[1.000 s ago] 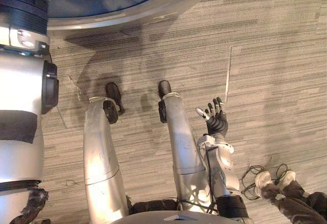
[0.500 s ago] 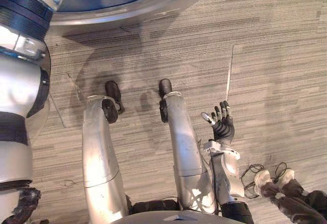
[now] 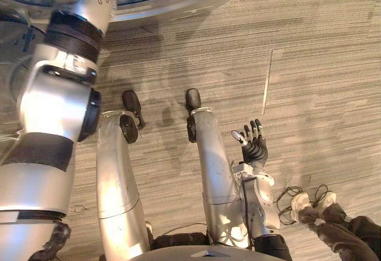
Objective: Pick up the laundry basket with both hands and put the clothes into the washing machine.
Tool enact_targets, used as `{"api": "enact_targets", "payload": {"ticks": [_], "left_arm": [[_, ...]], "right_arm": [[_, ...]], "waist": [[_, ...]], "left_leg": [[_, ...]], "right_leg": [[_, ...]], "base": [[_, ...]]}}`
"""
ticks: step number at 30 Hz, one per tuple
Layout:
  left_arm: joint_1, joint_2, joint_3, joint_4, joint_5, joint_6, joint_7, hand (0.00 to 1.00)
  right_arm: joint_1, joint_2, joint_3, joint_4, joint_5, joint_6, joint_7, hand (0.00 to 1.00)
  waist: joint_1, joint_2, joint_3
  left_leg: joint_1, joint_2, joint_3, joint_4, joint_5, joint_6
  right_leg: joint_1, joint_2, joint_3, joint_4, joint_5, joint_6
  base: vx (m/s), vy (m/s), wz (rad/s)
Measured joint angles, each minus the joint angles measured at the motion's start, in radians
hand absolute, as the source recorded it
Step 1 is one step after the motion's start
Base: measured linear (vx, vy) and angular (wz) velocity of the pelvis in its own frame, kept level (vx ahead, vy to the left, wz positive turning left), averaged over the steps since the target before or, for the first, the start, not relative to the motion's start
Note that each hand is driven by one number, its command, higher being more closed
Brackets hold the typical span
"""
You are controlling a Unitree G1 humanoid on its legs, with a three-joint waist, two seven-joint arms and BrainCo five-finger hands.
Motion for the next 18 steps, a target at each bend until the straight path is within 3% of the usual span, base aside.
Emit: {"api": "enact_targets", "payload": {"ticks": [3, 7, 10, 12, 18], "left_arm": [[0.093, -0.054, 0.124, -0.006, -0.050, -0.044, 0.013, 0.00], [0.244, -0.094, 0.209, -0.006, 0.037, -0.037, 0.019, 0.00], [0.368, -0.130, 0.227, -0.021, 0.206, -0.003, 0.000, 0.00], [0.479, -0.169, 0.226, -0.086, 0.392, 0.017, -0.021, 0.00], [0.849, -0.278, 0.139, -0.272, 0.655, 0.021, -0.040, 0.00]], "right_arm": [[0.000, -0.015, 0.026, -0.002, -0.002, 0.023, -0.007, 0.00], [-0.001, -0.021, 0.040, -0.003, -0.012, 0.026, -0.005, 0.00], [-0.003, -0.036, 0.054, 0.003, -0.023, 0.026, -0.002, 0.00], [-0.020, -0.053, 0.066, 0.032, -0.055, 0.027, 0.006, 0.00], [-0.040, -0.045, 0.072, 0.068, -0.059, 0.030, 0.008, 0.00]], "waist": [[-0.003, 0.000, 0.000], [0.001, -0.001, -0.001], [0.006, -0.001, -0.001], [0.007, -0.002, -0.001], [0.022, 0.000, -0.004]], "left_leg": [[0.030, 0.000, 0.001, -0.014, 0.003, -0.002], [0.057, 0.000, -0.001, -0.042, 0.015, -0.010], [0.092, 0.000, -0.002, -0.057, 0.017, -0.014], [0.137, 0.000, -0.003, -0.086, 0.022, -0.019], [0.317, -0.021, 0.002, -0.216, 0.054, -0.032]], "right_leg": [[0.026, 0.000, 0.001, -0.009, 0.000, -0.001], [0.051, -0.001, -0.004, -0.031, 0.006, -0.011], [0.084, -0.003, -0.008, -0.040, 0.007, -0.015], [0.130, -0.007, -0.014, -0.069, 0.011, -0.022], [0.300, -0.032, -0.022, -0.174, 0.022, -0.040]], "base": [[0.00, 0.000, 0.00], [0.01, 0.016, 0.04], [0.03, 0.015, 0.06], [0.05, 0.023, 0.03], [0.05, -0.013, 0.14]]}}
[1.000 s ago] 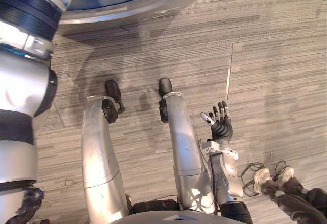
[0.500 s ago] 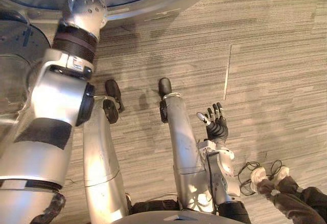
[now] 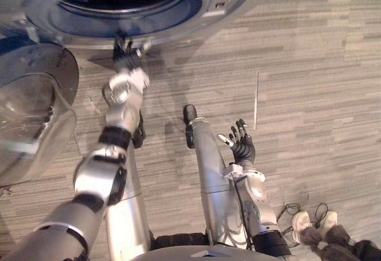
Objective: Pick up the laundry basket with both hands and put the clothes into the washing machine.
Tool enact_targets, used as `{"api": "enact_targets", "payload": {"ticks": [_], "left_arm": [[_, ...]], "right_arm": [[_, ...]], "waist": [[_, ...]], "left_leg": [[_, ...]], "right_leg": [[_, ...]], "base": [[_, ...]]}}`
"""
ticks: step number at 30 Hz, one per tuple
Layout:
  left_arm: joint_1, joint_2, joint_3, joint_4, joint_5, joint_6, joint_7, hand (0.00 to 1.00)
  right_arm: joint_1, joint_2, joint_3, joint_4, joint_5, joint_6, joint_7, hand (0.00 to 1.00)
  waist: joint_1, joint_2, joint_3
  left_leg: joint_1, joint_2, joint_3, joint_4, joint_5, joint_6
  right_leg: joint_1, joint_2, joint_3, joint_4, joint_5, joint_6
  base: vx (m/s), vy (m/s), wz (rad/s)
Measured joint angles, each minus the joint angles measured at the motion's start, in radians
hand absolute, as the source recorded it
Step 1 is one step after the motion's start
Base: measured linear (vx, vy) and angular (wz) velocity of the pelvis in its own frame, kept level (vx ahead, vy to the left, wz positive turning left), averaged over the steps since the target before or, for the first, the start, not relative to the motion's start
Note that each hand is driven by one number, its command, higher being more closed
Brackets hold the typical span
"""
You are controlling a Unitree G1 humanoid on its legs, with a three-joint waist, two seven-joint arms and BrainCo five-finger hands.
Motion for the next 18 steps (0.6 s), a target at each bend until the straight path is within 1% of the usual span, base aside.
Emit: {"api": "enact_targets", "payload": {"ticks": [2, 3, 4, 6, 7, 8, 9, 10, 11, 12, 13, 14, 15, 16, 17, 18], "left_arm": [[0.169, -0.036, -0.059, -0.043, 0.119, 0.000, -0.007, 0.00], [0.282, -0.048, -0.084, -0.045, 0.202, 0.001, -0.035, 0.00], [0.304, -0.052, -0.091, -0.044, 0.214, 0.001, -0.040, 0.00], [0.484, -0.073, -0.104, 0.005, 0.311, 0.000, -0.090, 0.00], [0.510, -0.079, -0.103, 0.029, 0.333, 0.000, -0.101, 0.00], [0.559, -0.087, -0.091, 0.080, 0.389, 0.002, -0.118, 0.00], [0.615, -0.097, -0.060, 0.128, 0.435, 0.003, -0.132, 0.00], [0.641, -0.102, -0.043, 0.151, 0.451, 0.004, -0.138, 0.00], [0.685, -0.110, 0.007, 0.195, 0.487, 0.007, -0.151, 0.00], [0.717, -0.120, 0.060, 0.238, 0.528, 0.015, -0.160, 0.00], [0.726, -0.122, 0.083, 0.253, 0.545, 0.020, -0.160, 0.00], [0.738, -0.127, 0.117, 0.281, 0.564, 0.026, -0.160, 0.00], [0.759, -0.125, 0.146, 0.285, 0.576, 0.037, -0.160, 0.00], [0.759, -0.126, 0.163, 0.284, 0.586, 0.041, -0.161, 0.00], [0.758, -0.129, 0.193, 0.284, 0.593, 0.047, -0.161, 0.00], [0.764, -0.134, 0.222, 0.285, 0.591, 0.050, -0.160, 0.00]], "right_arm": [[-0.003, 0.009, -0.016, 0.015, -0.005, 0.000, -0.001, 0.00], [-0.002, 0.012, -0.027, 0.028, -0.030, 0.000, 0.000, 0.00], [-0.002, 0.012, -0.030, 0.035, -0.034, 0.000, 0.001, 0.00], [0.005, 0.011, -0.055, 0.142, -0.040, -0.003, 0.009, 0.00], [0.005, 0.011, -0.060, 0.176, -0.041, -0.003, 0.010, 0.00], [0.012, 0.011, -0.074, 0.240, -0.061, 0.005, 0.020, 0.00], [0.027, 0.011, -0.078, 0.304, -0.082, 0.016, 0.034, 0.00], [0.039, 0.011, -0.078, 0.331, -0.087, 0.018, 0.039, 0.00], [0.057, 0.012, -0.077, 0.394, -0.109, 0.024, 0.050, 0.00], [0.069, 0.012, -0.079, 0.459, -0.119, 0.039, 0.067, 0.00], [0.076, 0.012, -0.077, 0.486, -0.120, 0.045, 0.074, 0.00], [0.087, 0.010, -0.076, 0.529, -0.137, 0.057, 0.079, 0.00], [0.086, 0.011, -0.077, 0.569, -0.156, 0.068, 0.090, 0.00], [0.085, 0.012, -0.078, 0.577, -0.157, 0.070, 0.095, 0.00], [0.085, 0.009, -0.082, 0.596, -0.158, 0.077, 0.104, 0.00], [0.089, 0.007, -0.084, 0.600, -0.158, 0.087, 0.109, 0.00]], "waist": [[0.025, 0.001, -0.001], [0.036, 0.003, -0.004], [0.037, 0.004, -0.005], [0.054, 0.023, -0.097], [0.061, 0.023, -0.111], [0.074, 0.029, -0.140], [0.080, 0.042, -0.193], [0.084, 0.046, -0.222], [0.092, 0.054, -0.267], [0.092, 0.069, -0.305], [0.095, 0.074, -0.325], [0.098, 0.089, -0.353], [0.104, 0.088, -0.388], [0.107, 0.087, -0.392], [0.113, 0.088, -0.392], [0.118, 0.078, -0.397]], "left_leg": [[0.100, -0.012, 0.002, -0.080, 0.022, -0.008], [0.199, -0.023, 0.003, -0.150, 0.038, -0.013], [0.220, -0.027, 0.003, -0.167, 0.042, -0.014], [0.352, -0.041, 0.003, -0.294, 0.077, -0.020], [0.398, -0.047, 0.004, -0.330, 0.087, -0.022], [0.488, -0.060, 0.005, -0.406, 0.109, -0.023], [0.564, -0.072, 0.002, -0.490, 0.136, -0.024], [0.597, -0.078, 0.000, -0.531, 0.151, -0.025], [0.667, -0.087, -0.002, -0.609, 0.176, -0.029], [0.731, -0.092, -0.007, -0.664, 0.197, -0.031], [0.755, -0.093, -0.008, -0.682, 0.202, -0.034], [0.786, -0.092, -0.003, -0.702, 0.216, -0.037], [0.801, -0.090, 0.007, -0.702, 0.211, -0.035], [0.796, -0.076, 0.038, -0.623, 0.189, -0.029], [0.793, -0.023, 0.087, -0.402, 0.139, -0.016], [0.808, 0.038, 0.093, -0.242, 0.129, -0.015]], "right_leg": [[0.095, -0.010, -0.004, -0.064, 0.009, -0.011], [0.189, -0.025, -0.008, -0.121, 0.015, -0.019], [0.210, -0.028, -0.010, -0.136, 0.017, -0.021], [0.346, -0.047, -0.030, -0.252, 0.040, -0.032], [0.388, -0.055, -0.030, -0.279, 0.044, -0.033], [0.473, -0.068, -0.035, -0.340, 0.055, -0.033], [0.551, -0.081, -0.053, -0.413, 0.070, -0.038], [0.583, -0.087, -0.058, -0.446, 0.077, -0.038], [0.652, -0.100, -0.074, -0.507, 0.090, -0.041], [0.726, -0.110, -0.098, -0.563, 0.098, -0.042], [0.754, -0.117, -0.113, -0.584, 0.100, -0.042], [0.805, -0.129, -0.145, -0.610, 0.104, -0.047], [0.830, -0.149, -0.186, -0.633, 0.116, -0.064], [0.853, -0.159, -0.209, -0.645, 0.116, -0.065], [0.900, -0.172, -0.242, -0.651, 0.117, -0.065], [0.937, -0.184, -0.272, -0.648, 0.117, -0.065]], "base": [[0.10, -0.063, 0.23], [0.11, -0.065, 0.25], [0.12, -0.061, 0.31], [0.14, -0.047, 0.26], [0.17, -0.047, 0.26], [0.18, -0.057, 0.33], [0.19, -0.061, 0.36], [0.21, -0.054, 0.39], [0.23, -0.052, 0.47], [0.22, -0.049, 0.52], [0.18, -0.037, 0.67], [0.13, 0.011, 0.63], [0.09, 0.019, 0.61], [0.09, 0.044, 0.59], [0.05, 0.055, 0.65], [0.05, 0.091, 0.65]]}}
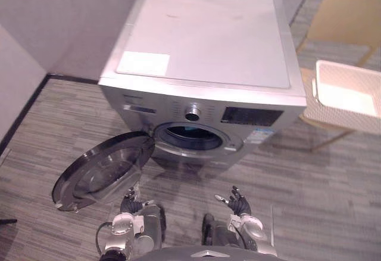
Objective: Pick up the laundry basket with both hands and put the clothes into the washing machine.
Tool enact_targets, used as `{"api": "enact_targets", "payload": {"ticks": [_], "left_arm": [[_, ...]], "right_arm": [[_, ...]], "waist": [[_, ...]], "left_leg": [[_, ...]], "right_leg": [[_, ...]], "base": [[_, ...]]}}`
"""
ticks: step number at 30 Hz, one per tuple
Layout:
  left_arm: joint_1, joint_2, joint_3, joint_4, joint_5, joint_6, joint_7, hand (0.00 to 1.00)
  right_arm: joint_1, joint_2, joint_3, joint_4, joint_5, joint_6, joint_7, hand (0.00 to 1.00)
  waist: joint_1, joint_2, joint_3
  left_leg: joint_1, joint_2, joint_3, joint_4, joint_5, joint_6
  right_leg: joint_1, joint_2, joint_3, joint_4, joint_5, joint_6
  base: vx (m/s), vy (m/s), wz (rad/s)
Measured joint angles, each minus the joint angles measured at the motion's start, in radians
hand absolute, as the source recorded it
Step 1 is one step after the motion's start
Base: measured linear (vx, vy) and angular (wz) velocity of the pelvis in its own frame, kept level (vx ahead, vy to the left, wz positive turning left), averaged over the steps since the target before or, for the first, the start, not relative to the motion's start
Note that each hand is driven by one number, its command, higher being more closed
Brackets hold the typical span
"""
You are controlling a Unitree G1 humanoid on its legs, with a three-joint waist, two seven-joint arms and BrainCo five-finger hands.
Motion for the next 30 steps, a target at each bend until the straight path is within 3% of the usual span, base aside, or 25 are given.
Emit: {"api": "enact_targets", "payload": {"ticks": [2, 3, 4, 5, 7, 8, 9, 10, 11, 12, 15, 17, 18, 20, 22, 24, 25, 26, 27, 28, 29, 30], "left_arm": [[0.020, -0.008, 0.037, -0.001, -0.013, 0.002, 0.004, 0.00], [0.033, -0.011, 0.044, 0.001, -0.014, 0.002, 0.008, 0.00], [0.034, -0.012, 0.044, 0.005, -0.015, 0.001, 0.009, 0.00], [0.027, -0.009, 0.044, 0.027, -0.025, 0.002, 0.012, 0.00], [0.027, 0.018, 0.029, 0.037, -0.032, 0.004, 0.028, 0.00], [0.024, 0.043, 0.011, 0.028, -0.034, 0.004, 0.037, 0.00], [0.019, 0.057, -0.027, 0.004, -0.047, 0.005, 0.052, 0.00], [0.014, 0.068, -0.078, -0.033, -0.055, 0.006, 0.055, 0.00], [0.012, 0.073, -0.112, -0.063, -0.061, 0.006, 0.056, 0.00], [0.008, 0.088, -0.219, -0.173, -0.083, -0.002, 0.053, 0.00], [0.021, 0.100, -0.327, -0.374, -0.110, -0.049, 0.033, 0.00], [0.041, 0.119, -0.355, -0.532, -0.146, -0.081, 0.006, 0.00], [0.046, 0.114, -0.364, -0.601, -0.173, -0.098, -0.005, 0.00], [0.066, 0.119, -0.360, -0.680, -0.188, -0.109, -0.023, 0.00], [0.087, 0.129, -0.343, -0.725, -0.198, -0.111, -0.035, 0.00], [0.087, 0.146, -0.307, -0.777, -0.199, -0.127, -0.036, 0.00], [0.087, 0.153, -0.298, -0.784, -0.199, -0.129, -0.034, 0.00], [0.094, 0.155, -0.279, -0.803, -0.200, -0.128, -0.029, 0.00], [0.103, 0.144, -0.256, -0.842, -0.199, -0.130, -0.021, 0.00], [0.102, 0.145, -0.247, -0.858, -0.199, -0.132, -0.015, 0.00], [0.103, 0.165, -0.227, -0.890, -0.198, -0.137, -0.010, 0.00], [0.102, 0.165, -0.223, -0.900, -0.196, -0.139, -0.007, 0.00]], "right_arm": [[0.012, 0.001, -0.007, 0.000, 0.000, 0.000, 0.000, 0.00], [0.008, 0.002, -0.025, 0.002, 0.000, 0.000, 0.000, 0.00], [0.006, 0.002, -0.031, 0.006, 0.000, -0.002, 0.000, 0.00], [-0.011, -0.005, -0.046, 0.041, 0.001, -0.002, 0.000, 0.00], [-0.040, 0.011, -0.039, 0.099, 0.001, 0.010, 0.001, 0.00], [-0.044, 0.019, -0.035, 0.127, 0.001, 0.012, 0.001, 0.00], [-0.062, 0.017, -0.036, 0.146, 0.001, 0.011, -0.001, 0.00], [-0.079, 0.013, -0.036, 0.170, 0.001, 0.013, -0.001, 0.00], [-0.080, 0.011, -0.036, 0.182, 0.001, 0.013, -0.001, 0.00], [-0.092, 0.011, -0.036, 0.197, 0.001, 0.014, -0.002, 0.00], [-0.091, 0.014, -0.035, 0.210, 0.002, 0.013, -0.004, 0.00], [-0.104, 0.037, -0.037, 0.235, 0.003, 0.010, -0.005, 0.00], [-0.123, 0.039, -0.040, 0.238, 0.003, 0.009, -0.013, 0.00], [-0.155, 0.029, -0.035, 0.246, 0.002, 0.007, -0.029, 0.00], [-0.148, 0.030, -0.017, 0.250, 0.001, 0.008, -0.038, 0.00], [-0.149, 0.046, 0.010, 0.247, -0.002, 0.009, -0.038, 0.00], [-0.147, 0.052, 0.010, 0.243, -0.008, 0.009, -0.037, 0.00], [-0.132, 0.063, 0.009, 0.231, -0.027, 0.008, -0.036, 0.00], [-0.127, 0.069, 0.009, 0.233, -0.035, 0.011, -0.033, 0.00], [-0.117, 0.076, 0.009, 0.233, -0.035, 0.011, -0.029, 0.00], [-0.066, 0.093, 0.007, 0.233, -0.036, 0.010, -0.017, 0.00], [-0.058, 0.099, 0.005, 0.235, -0.036, 0.010, -0.015, 0.00]], "waist": [[0.001, -0.007, -0.037], [0.001, -0.008, -0.062], [0.000, -0.008, -0.064], [-0.008, -0.003, -0.087], [-0.035, -0.036, -0.113], [-0.039, -0.052, -0.124], [-0.040, -0.037, -0.120], [-0.044, -0.038, -0.121], [-0.046, -0.035, -0.119], [-0.054, -0.029, -0.118], [-0.051, -0.009, -0.130], [-0.051, -0.059, -0.156], [-0.050, -0.065, -0.159], [-0.042, -0.063, -0.148], [-0.042, -0.056, -0.148], [-0.029, -0.076, -0.139], [-0.029, -0.086, -0.135], [-0.036, -0.082, -0.141], [-0.047, -0.060, -0.139], [-0.055, -0.072, -0.143], [-0.063, -0.123, -0.163], [-0.053, -0.147, -0.178]], "left_leg": [[0.028, 0.092, -0.014, 0.102, 0.008, -0.003], [0.068, 0.156, -0.026, 0.079, 0.071, 0.016], [0.081, 0.168, -0.026, 0.053, 0.100, 0.029], [0.130, 0.181, -0.006, -0.089, 0.152, 0.022], [0.162, 0.105, 0.009, -0.239, 0.115, -0.005], [0.181, 0.082, -0.036, -0.318, 0.084, -0.052], [0.198, 0.078, -0.091, -0.375, 0.038, -0.119], [0.208, 0.076, -0.092, -0.409, 0.013, -0.149], [0.212, 0.073, -0.092, -0.429, 0.004, -0.154], [0.217, 0.059, -0.098, -0.476, 0.002, -0.156], [0.254, 0.040, -0.119, -0.621, 0.019, -0.158], [0.287, -0.027, -0.116, -0.807, 0.140, -0.149], [0.284, -0.050, -0.107, -0.869, 0.179, -0.136], [0.227, -0.075, -0.078, -0.853, 0.192, -0.116], [0.230, -0.085, -0.066, -0.895, 0.212, -0.102], [0.226, -0.095, -0.059, -0.896, 0.240, -0.087], [0.226, -0.098, -0.060, -0.896, 0.243, -0.083], [0.208, -0.078, -0.086, -0.897, 0.246, -0.066], [0.199, -0.040, -0.110, -0.896, 0.256, -0.060], [0.195, -0.040, -0.125, -0.894, 0.258, -0.066], [0.191, -0.065, -0.152, -0.889, 0.257, -0.075], [0.174, -0.076, -0.152, -0.854, 0.250, -0.074]], "right_leg": [[0.017, -0.031, -0.026, 0.005, 0.002, 0.003], [0.016, -0.062, -0.036, 0.002, 0.015, 0.026], [0.016, -0.068, -0.038, -0.003, 0.020, 0.035], [0.020, -0.087, -0.047, -0.035, 0.040, 0.069], [0.046, -0.098, -0.045, -0.169, 0.106, 0.079], [0.074, -0.085, -0.070, -0.244, 0.168, 0.075], [0.087, -0.078, -0.088, -0.278, 0.201, 0.093], [0.092, -0.080, -0.100, -0.289, 0.207, 0.102], [0.094, -0.084, -0.110, -0.291, 0.214, 0.109], [0.102, -0.099, -0.142, -0.296, 0.240, 0.113], [0.110, -0.110, -0.174, -0.330, 0.281, 0.119], [0.081, -0.172, -0.192, -0.373, 0.268, 0.155], [0.034, -0.194, -0.179, -0.366, 0.267, 0.168], [-0.023, -0.199, -0.114, -0.362, 0.262, 0.175], [-0.018, -0.187, -0.072, -0.402, 0.233, 0.191], [-0.015, -0.180, -0.031, -0.438, 0.206, 0.207], [-0.012, -0.177, -0.014, -0.436, 0.187, 0.234], [-0.018, -0.160, 0.001, -0.398, 0.096, 0.284], [-0.069, -0.105, 0.049, -0.216, 0.103, 0.194], [-0.082, -0.077, 0.061, -0.124, 0.123, 0.179], [-0.048, -0.072, 0.037, -0.113, 0.212, 0.185], [-0.037, -0.079, 0.045, -0.152, 0.224, 0.207]], "base": [[-0.01, 0.227, 0.60], [-0.01, 0.257, 0.55], [-0.03, 0.315, 0.56], [-0.02, 0.202, 0.47], [-0.03, 0.231, 0.78], [-0.04, 0.281, 0.74], [-0.04, 0.253, 0.52], [-0.07, 0.259, 0.38], [-0.12, 0.237, 0.60], [-0.13, 0.229, 0.56], [-0.13, 0.154, 0.45], [-0.20, 0.057, 0.26], [-0.21, 0.028, 0.11], [-0.29, 0.094, -0.24], [-0.22, 0.110, -0.08], [-0.09, 0.077, -0.03], [-0.09, 0.054, 0.08], [-0.14, 0.008, 0.32], [-0.07, -0.002, 0.48], [-0.01, -0.012, 0.75], [0.08, 0.000, 0.51], [0.07, 0.017, 0.27]]}}
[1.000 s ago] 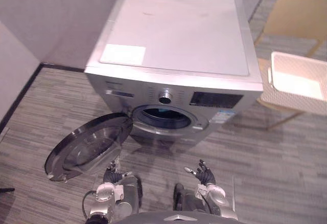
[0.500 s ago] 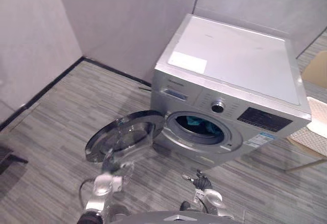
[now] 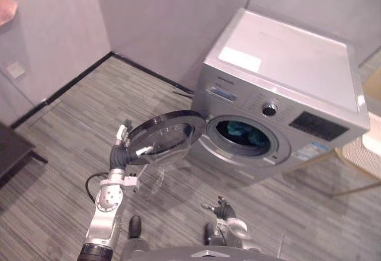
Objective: Pick up the laundry basket with both hands and put the clothes into the washing machine.
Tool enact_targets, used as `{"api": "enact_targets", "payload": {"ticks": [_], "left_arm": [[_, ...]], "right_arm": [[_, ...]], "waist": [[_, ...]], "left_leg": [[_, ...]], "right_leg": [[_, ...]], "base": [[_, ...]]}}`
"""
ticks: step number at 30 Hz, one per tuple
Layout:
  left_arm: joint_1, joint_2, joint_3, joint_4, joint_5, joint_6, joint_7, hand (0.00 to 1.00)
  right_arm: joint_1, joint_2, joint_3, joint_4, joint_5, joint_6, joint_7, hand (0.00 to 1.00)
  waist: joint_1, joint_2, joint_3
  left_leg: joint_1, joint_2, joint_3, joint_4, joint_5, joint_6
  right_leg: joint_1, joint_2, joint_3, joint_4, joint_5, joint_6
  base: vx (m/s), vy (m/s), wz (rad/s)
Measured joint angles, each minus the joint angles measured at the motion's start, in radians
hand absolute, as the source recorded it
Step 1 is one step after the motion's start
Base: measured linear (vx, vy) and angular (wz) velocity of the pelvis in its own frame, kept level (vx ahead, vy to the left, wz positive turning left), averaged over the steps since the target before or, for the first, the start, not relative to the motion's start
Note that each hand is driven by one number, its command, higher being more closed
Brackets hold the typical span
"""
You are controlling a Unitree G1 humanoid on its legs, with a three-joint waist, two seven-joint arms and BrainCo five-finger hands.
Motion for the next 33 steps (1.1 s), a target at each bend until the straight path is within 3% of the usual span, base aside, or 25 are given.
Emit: {"api": "enact_targets", "payload": {"ticks": [1, 2, 3, 4, 5, 6, 7, 9, 11, 16, 19, 20, 21, 24, 27, 31, 33], "left_arm": [[-0.013, -0.024, 0.014, -0.008, 0.001, -0.003, 0.018, 0.00], [-0.017, -0.032, 0.030, -0.001, 0.011, -0.006, 0.028, 0.00], [-0.018, -0.031, 0.032, -0.002, 0.011, -0.005, 0.037, 0.00], [-0.024, -0.029, 0.033, -0.013, 0.011, -0.010, 0.059, 0.00], [-0.023, -0.023, 0.042, -0.013, 0.011, -0.013, 0.066, 0.00], [-0.024, -0.031, 0.075, -0.007, 0.011, -0.013, 0.091, 0.00], [-0.028, -0.032, 0.093, 0.005, 0.011, -0.012, 0.106, 0.00], [-0.061, -0.044, 0.117, 0.060, 0.027, -0.008, 0.137, 0.00], [-0.063, -0.060, 0.116, 0.066, 0.055, -0.008, 0.154, 0.00], [-0.164, -0.010, 0.185, 0.239, 0.090, -0.004, 0.184, 0.00], [-0.313, 0.095, 0.223, 0.443, 0.097, 0.016, 0.191, 0.00], [-0.397, 0.165, 0.226, 0.539, 0.098, 0.025, 0.194, 0.00], [-0.438, 0.199, 0.225, 0.584, 0.099, 0.033, 0.194, 0.00], [-0.690, 0.404, 0.223, 0.828, 0.098, 0.065, 0.192, 0.00], [-0.871, 0.525, 0.218, 0.996, 0.095, 0.092, 0.188, 0.00], [-0.935, 0.517, 0.203, 1.074, 0.060, 0.099, 0.172, 0.00], [-0.903, 0.439, 0.221, 1.072, 0.006, 0.093, 0.178, 0.00]], "right_arm": [[0.003, -0.020, -0.005, -0.008, -0.001, -0.006, 0.003, 0.00], [-0.019, -0.032, -0.010, -0.004, -0.001, -0.004, 0.012, 0.00], [-0.016, -0.033, -0.011, -0.004, -0.002, -0.002, 0.014, 0.00], [-0.001, -0.034, -0.014, -0.003, -0.006, 0.001, 0.014, 0.00], [0.005, -0.034, -0.016, -0.004, -0.013, 0.000, 0.014, 0.00], [-0.002, -0.036, -0.019, -0.011, -0.033, 0.000, 0.016, 0.00], [-0.010, -0.035, -0.019, -0.018, -0.037, 0.000, 0.017, 0.00], [-0.012, -0.046, -0.021, -0.053, -0.039, -0.001, 0.018, 0.00], [0.021, -0.052, -0.020, -0.075, -0.039, 0.000, 0.019, 0.00], [0.079, -0.061, -0.027, -0.086, -0.039, -0.001, 0.024, 0.00], [0.091, -0.066, -0.033, -0.086, -0.040, -0.001, 0.050, 0.00], [0.087, -0.069, -0.033, -0.088, -0.040, -0.001, 0.058, 0.00], [0.085, -0.069, -0.033, -0.089, -0.040, -0.002, 0.058, 0.00], [0.081, -0.067, -0.006, -0.119, -0.040, -0.010, 0.064, 0.00], [0.078, -0.064, 0.011, -0.123, -0.039, -0.021, 0.065, 0.00], [0.087, -0.065, 0.027, -0.120, -0.037, -0.024, 0.065, 0.00], [0.092, -0.071, 0.026, -0.120, -0.036, -0.034, 0.065, 0.00]], "waist": [[0.005, 0.019, 0.007], [0.018, 0.028, 0.001], [0.009, 0.027, -0.001], [0.006, 0.010, -0.011], [0.013, -0.008, -0.023], [0.031, -0.019, -0.031], [0.030, -0.030, -0.037], [0.020, 0.012, -0.008], [0.013, 0.024, -0.003], [-0.004, 0.012, 0.021], [-0.017, 0.003, 0.071], [-0.023, -0.015, 0.082], [-0.025, -0.011, 0.094], [-0.049, -0.071, 0.150], [-0.081, -0.092, 0.168], [-0.105, -0.088, 0.176], [-0.115, -0.087, 0.176]], "left_leg": [[-0.110, 0.012, -0.004, 0.169, -0.082, 0.033], [-0.125, 0.032, 0.010, 0.192, -0.107, 0.021], [-0.119, 0.032, 0.010, 0.177, -0.107, 0.020], [-0.089, 0.022, 0.007, 0.096, -0.080, 0.002], [-0.079, 0.010, 0.016, 0.059, -0.058, 0.000], [-0.070, -0.003, 0.044, 0.010, 0.014, 0.003], [-0.067, -0.009, 0.059, -0.009, 0.027, 0.004], [-0.051, 0.000, 0.066, -0.043, 0.062, 0.001], [-0.022, 0.008, 0.071, -0.044, 0.068, 0.004], [-0.022, 0.013, 0.077, -0.044, 0.071, 0.002], [-0.067, 0.013, 0.085, -0.044, 0.078, 0.009], [-0.106, 0.013, 0.088, -0.044, 0.090, 0.015], [-0.123, 0.013, 0.092, -0.044, 0.095, 0.016], [-0.188, 0.011, 0.145, -0.043, 0.120, 0.018], [-0.212, 0.032, 0.188, -0.037, 0.134, 0.029], [-0.193, 0.070, 0.252, -0.038, 0.121, 0.015], [-0.186, 0.073, 0.271, -0.043, 0.113, 0.015]], "right_leg": [[0.035, 0.006, 0.037, -0.100, 0.044, 0.048], [0.006, 0.018, 0.075, -0.011, -0.024, -0.020], [0.005, 0.036, 0.076, 0.048, -0.071, -0.044], [0.056, 0.069, 0.092, 0.002, -0.085, -0.063], [0.073, 0.068, 0.085, -0.057, -0.081, -0.080], [0.091, 0.056, 0.104, -0.141, -0.091, -0.085], [0.093, 0.048, 0.116, -0.167, -0.097, -0.075], [0.096, 0.059, 0.119, -0.177, -0.092, -0.065], [0.123, 0.065, 0.121, -0.179, -0.092, -0.064], [0.126, 0.068, 0.121, -0.206, -0.097, -0.061], [0.097, 0.069, 0.123, -0.234, -0.094, -0.064], [0.064, 0.069, 0.127, -0.248, -0.080, -0.063], [0.047, 0.069, 0.131, -0.255, -0.073, -0.066], [-0.038, 0.067, 0.210, -0.272, 0.030, -0.063], [-0.076, 0.085, 0.257, -0.317, 0.116, -0.065], [-0.096, 0.121, 0.281, -0.333, 0.194, -0.077], [-0.103, 0.123, 0.280, -0.333, 0.189, -0.081]], "base": [[-0.01, 0.109, -0.44], [-0.01, 0.129, -0.33], [0.00, 0.085, -0.06], [0.06, -0.032, 0.17], [0.05, -0.092, -0.27], [-0.01, -0.068, -0.58], [-0.04, -0.066, -0.55], [-0.11, -0.042, -0.13], [-0.09, -0.041, -0.05], [-0.08, 0.008, -0.02], [-0.08, 0.027, 0.01], [-0.06, 0.016, -0.10], [-0.06, 0.023, -0.23], [-0.03, 0.019, -0.44], [0.00, -0.001, -0.57], [-0.07, -0.039, -0.63], [-0.11, -0.061, -0.29]]}}
